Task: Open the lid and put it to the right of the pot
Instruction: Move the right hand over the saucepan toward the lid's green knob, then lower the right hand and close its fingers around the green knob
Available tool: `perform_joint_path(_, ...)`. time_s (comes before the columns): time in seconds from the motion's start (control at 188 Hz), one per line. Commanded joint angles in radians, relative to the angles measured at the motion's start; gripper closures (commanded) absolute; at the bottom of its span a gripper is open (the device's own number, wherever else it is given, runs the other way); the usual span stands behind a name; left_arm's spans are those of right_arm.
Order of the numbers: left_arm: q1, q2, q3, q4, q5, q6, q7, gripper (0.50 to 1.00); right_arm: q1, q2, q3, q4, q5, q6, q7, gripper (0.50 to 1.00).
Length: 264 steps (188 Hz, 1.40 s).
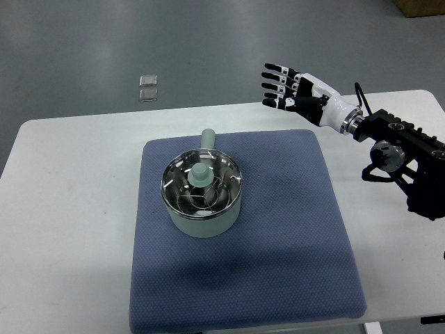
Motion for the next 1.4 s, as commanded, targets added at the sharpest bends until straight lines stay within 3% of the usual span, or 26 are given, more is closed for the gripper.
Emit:
perform_joint_path(0.0, 0.0, 0.0, -0.001, 0.0, 0.0, 0.0, 0.0, 0.5, 0.034, -0.007, -0.002, 0.002, -0.057, 0.043, -0.001, 0.568)
perform_joint_path(0.138, 0.0, 0.0, -0.001, 0.0, 0.0, 0.0, 0.0, 0.5, 0.076, -0.007, -0.002, 0.005, -0.18, 0.063, 0.004, 0.568)
perform_joint_path(0.143, 0.0, 0.0, -0.001, 0.0, 0.0, 0.0, 0.0, 0.5, 0.095, -0.01, -0.002, 0.025, -0.271, 0.078, 0.015, 0.568)
perform_joint_path(0.329, 0.0, 0.0, -0.001, 0.0, 0.0, 0.0, 0.0, 0.5, 0.141, -0.014, -0.002, 0.16, -0.6, 0.091, 0.116, 0.568)
perform_joint_path(0.664, 0.0, 0.0, -0.001, 0.0, 0.0, 0.0, 0.0, 0.5, 0.249, -0.033, -0.132, 0.375, -0.994, 0.094, 0.167, 0.566)
perform_joint_path(1.014, 0.0, 0.0, -0.001, 0.0, 0.0, 0.0, 0.0, 0.5, 0.421, 0.009, -0.379, 0.379, -1.119, 0.082, 0.156, 0.568)
perform_joint_path(1.237, 0.0, 0.0, -0.001, 0.0, 0.0, 0.0, 0.0, 0.5, 0.439, 0.03, -0.407, 0.376, -1.145, 0.08, 0.156, 0.568)
perform_joint_path(1.396, 0.0, 0.0, -0.001, 0.0, 0.0, 0.0, 0.0, 0.5, 0.436, 0.059, -0.431, 0.353, -1.177, 0.029, 0.15, 0.57)
